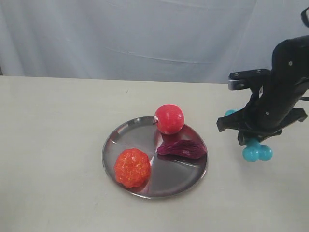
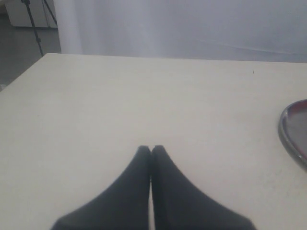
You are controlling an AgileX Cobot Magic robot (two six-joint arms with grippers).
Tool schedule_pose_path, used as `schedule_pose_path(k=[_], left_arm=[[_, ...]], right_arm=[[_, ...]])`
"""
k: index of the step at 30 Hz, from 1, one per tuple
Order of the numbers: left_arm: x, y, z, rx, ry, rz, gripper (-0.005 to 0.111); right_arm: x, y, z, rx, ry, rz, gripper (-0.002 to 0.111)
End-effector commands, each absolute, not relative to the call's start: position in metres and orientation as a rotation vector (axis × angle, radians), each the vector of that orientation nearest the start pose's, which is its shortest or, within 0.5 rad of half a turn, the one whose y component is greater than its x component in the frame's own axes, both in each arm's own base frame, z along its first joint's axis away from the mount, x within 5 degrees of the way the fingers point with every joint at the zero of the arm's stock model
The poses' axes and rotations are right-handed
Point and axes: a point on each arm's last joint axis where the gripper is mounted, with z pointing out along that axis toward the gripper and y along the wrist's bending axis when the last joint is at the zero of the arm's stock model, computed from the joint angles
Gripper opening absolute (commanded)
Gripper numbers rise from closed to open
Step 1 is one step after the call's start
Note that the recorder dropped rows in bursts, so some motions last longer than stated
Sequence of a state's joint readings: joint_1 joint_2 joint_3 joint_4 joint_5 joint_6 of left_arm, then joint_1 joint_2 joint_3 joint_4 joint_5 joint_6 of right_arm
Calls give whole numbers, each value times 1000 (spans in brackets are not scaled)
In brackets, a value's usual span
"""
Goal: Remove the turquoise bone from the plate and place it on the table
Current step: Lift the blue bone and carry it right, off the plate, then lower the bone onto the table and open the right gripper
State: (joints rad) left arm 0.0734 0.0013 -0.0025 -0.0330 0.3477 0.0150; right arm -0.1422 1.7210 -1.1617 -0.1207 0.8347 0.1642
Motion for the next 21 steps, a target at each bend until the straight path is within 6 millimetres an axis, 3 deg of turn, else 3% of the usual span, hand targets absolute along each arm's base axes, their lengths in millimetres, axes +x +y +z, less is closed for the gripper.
schedule_pose_path(k=[1,11,21], left_arm=[[53,3,182,-81,1824,31,0],[53,3,182,-81,1824,31,0],[53,3,182,-81,1824,31,0]], right_arm=[[346,-59,188,332,2861,-133,0],[359,-60,139,330,2916,-119,0],[361,-61,131,293,2932,-121,0]])
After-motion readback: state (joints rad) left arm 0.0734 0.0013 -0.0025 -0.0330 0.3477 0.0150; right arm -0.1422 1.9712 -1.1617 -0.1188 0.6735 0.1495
